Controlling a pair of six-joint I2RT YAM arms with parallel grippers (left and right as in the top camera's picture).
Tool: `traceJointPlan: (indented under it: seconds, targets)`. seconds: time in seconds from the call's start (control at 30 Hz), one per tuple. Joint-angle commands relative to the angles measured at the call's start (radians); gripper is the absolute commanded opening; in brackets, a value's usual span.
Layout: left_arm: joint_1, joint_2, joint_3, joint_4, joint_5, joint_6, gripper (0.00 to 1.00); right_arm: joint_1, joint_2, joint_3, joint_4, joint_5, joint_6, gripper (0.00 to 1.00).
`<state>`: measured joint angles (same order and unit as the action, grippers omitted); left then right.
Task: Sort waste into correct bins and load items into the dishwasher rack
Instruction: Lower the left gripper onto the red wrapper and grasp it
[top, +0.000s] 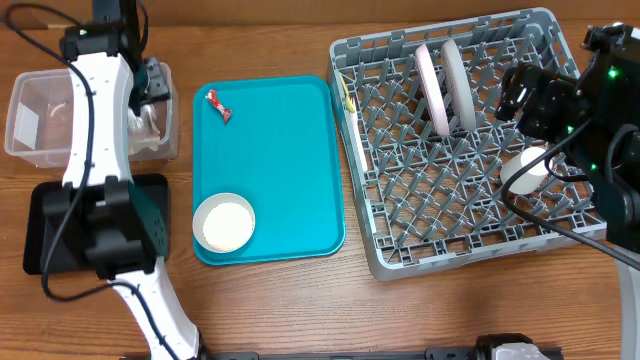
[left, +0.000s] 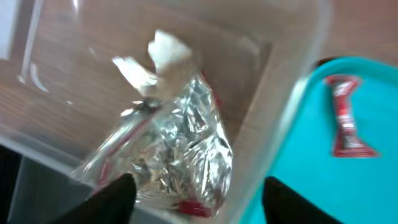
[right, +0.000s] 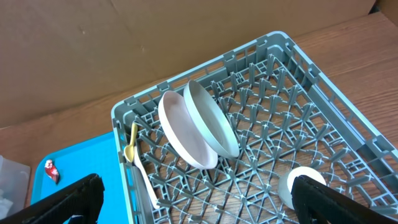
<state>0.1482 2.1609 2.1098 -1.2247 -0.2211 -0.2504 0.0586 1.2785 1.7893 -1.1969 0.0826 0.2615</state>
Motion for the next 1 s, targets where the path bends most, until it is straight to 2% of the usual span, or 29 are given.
traceJointPlan:
  seconds: [0.0,0.13,0.4,0.5,0.63,0.77,0.97]
  targets:
    - [0.0,-0.006,0.006,-0.014,0.056,0.066,0.72,-0.004,-0.002,0.002,0.005,0.006,0.0,1.0]
    - [-0.056,-0.059,0.058,-0.044,0.153,0.116,0.73,-0.004,-0.002,0.002,0.005,0.006,0.0,1.0]
    - [-0.256,-0.053,0.052,0.011,0.102,0.116,0.7,-0.004,-0.002,0.002,0.005,0.006,-0.001,1.0]
    - [-0.297,-0.007,0.034,0.051,0.008,0.017,0.66,-0.004,-0.002,0.002,0.005,0.006,0.0,1.0]
    - [-0.305,0.068,0.032,0.101,-0.003,-0.089,0.59,-0.004,-0.002,0.002,0.005,0.006,0.0,1.0]
    - [-0.294,0.143,0.032,0.129,-0.083,-0.241,0.65,-0.004,-0.002,0.002,0.005,0.006,0.0,1.0]
    - [-0.273,0.209,0.032,0.206,-0.041,-0.254,0.64,-0.004,-0.002,0.002,0.005,0.006,0.0,1.0]
